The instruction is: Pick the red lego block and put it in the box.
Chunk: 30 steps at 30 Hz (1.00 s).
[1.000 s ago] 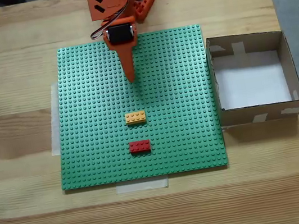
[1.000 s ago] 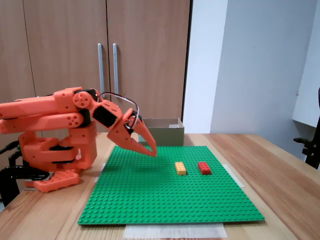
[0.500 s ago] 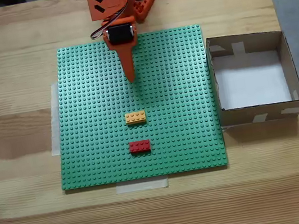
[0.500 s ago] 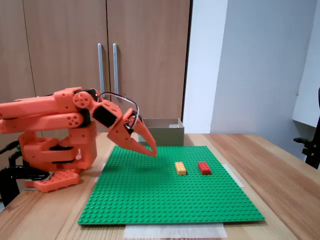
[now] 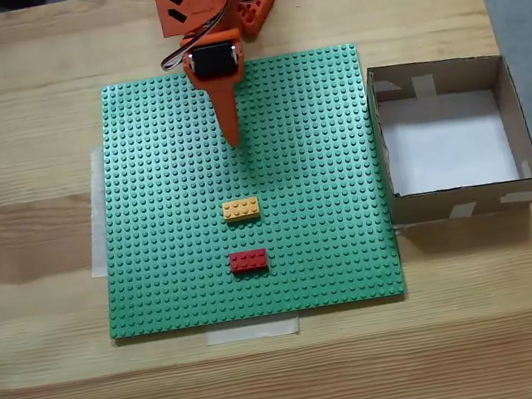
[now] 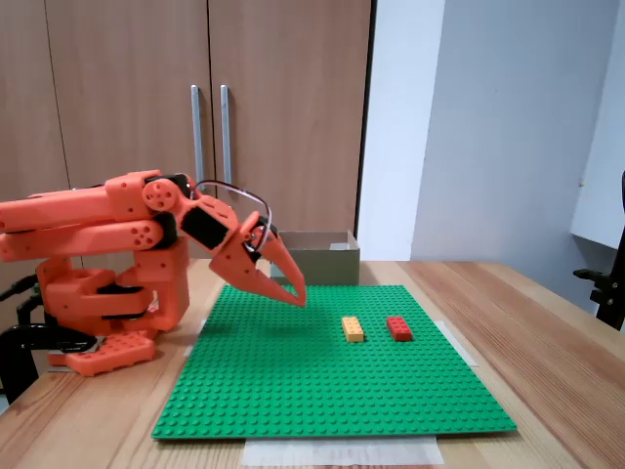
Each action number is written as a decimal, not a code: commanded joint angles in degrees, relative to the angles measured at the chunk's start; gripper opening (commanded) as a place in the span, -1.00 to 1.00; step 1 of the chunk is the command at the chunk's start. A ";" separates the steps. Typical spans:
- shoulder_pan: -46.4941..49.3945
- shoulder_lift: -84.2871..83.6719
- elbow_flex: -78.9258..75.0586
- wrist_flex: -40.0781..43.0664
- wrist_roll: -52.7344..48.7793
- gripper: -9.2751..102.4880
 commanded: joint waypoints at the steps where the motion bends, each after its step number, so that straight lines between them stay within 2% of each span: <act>1: 0.26 0.35 0.09 0.00 -0.26 -0.85; 25: 0.44 -0.79 -0.44 -0.44 0.09 -0.85; 30: 0.53 -7.38 -6.86 1.67 3.96 -0.85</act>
